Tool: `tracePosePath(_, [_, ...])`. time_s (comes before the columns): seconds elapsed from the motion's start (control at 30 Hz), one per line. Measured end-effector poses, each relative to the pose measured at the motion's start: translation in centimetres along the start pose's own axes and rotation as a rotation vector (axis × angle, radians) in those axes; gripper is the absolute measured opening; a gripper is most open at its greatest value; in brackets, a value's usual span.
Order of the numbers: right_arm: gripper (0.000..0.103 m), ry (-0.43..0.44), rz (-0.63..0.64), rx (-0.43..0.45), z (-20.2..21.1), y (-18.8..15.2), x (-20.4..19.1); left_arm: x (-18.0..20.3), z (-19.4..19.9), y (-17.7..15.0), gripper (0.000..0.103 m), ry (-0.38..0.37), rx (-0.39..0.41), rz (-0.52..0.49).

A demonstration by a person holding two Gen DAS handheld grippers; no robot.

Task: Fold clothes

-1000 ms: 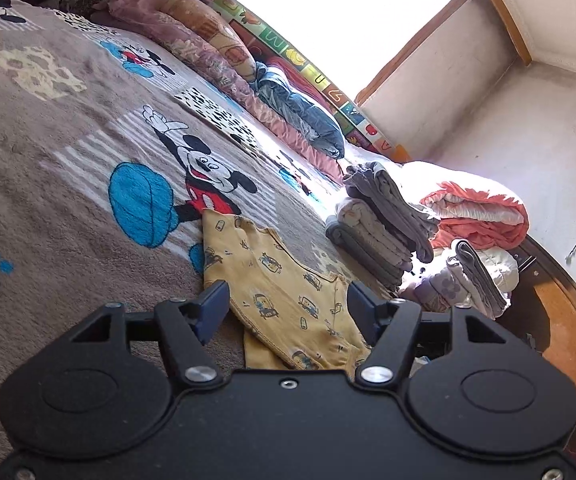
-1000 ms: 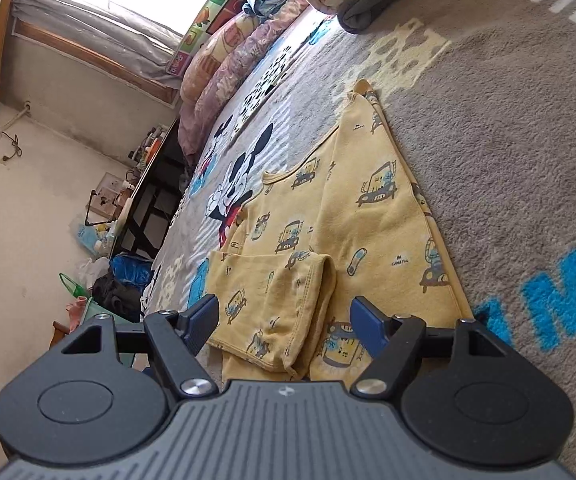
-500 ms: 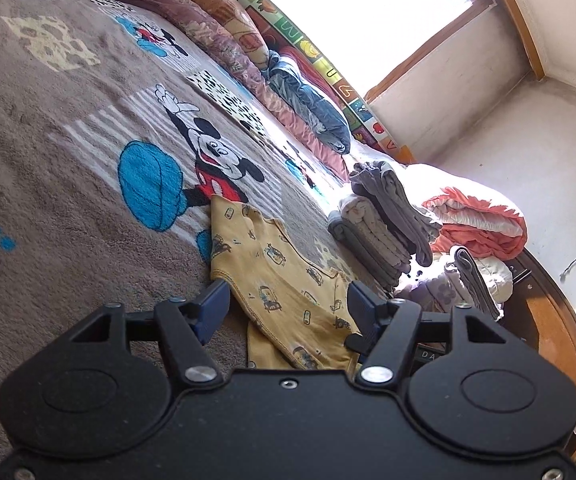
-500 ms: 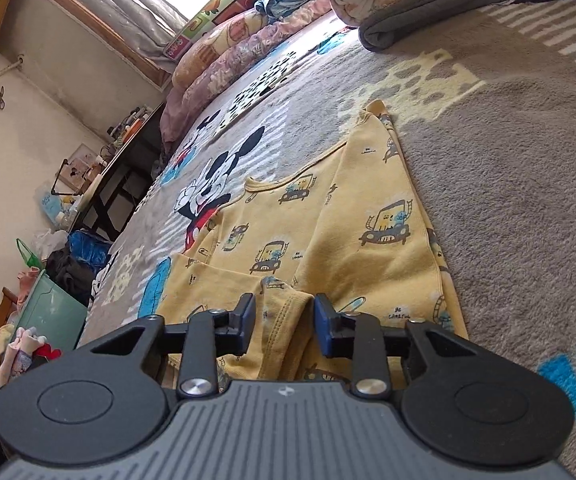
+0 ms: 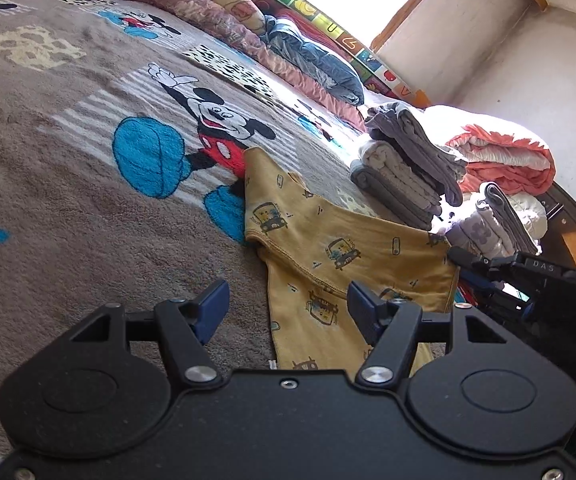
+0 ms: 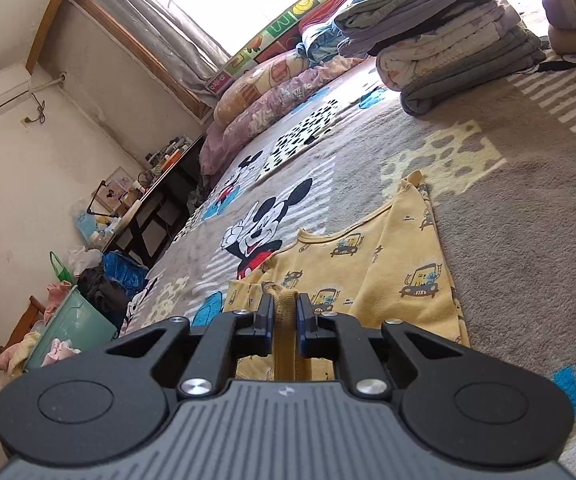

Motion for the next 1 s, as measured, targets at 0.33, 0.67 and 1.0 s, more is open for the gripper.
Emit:
tracePosePath(0.33, [0.009,0.000,-0.086,0.051,2.9,3.7,3.2,1.0,-0.6,-1.0,0.065,0.011,-0.032,-0.081])
tracePosePath(0.67, [0.056,-0.103,-0.046,-0.066,1.9,2.3,5.8,1.2,-0.5,-1.5,0.065,0.030,-0.036,-0.112])
tracePosePath(1.0, [0.053,-0.123,-0.158,-0.051,-0.9,-0.1,10.1,0.7,-0.9,-1.5,0.065,0.043,-0.045,-0.104])
Point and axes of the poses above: each gripper's, at about its wrist camera, not at the fingertips, and z roughly against the way its jaws point, x to its right, y to its top, the point moved 2 cm from there along -z, roughly the way its jaws point, and after that the axes turned 4 degrees about z, right-handed, at the moved point
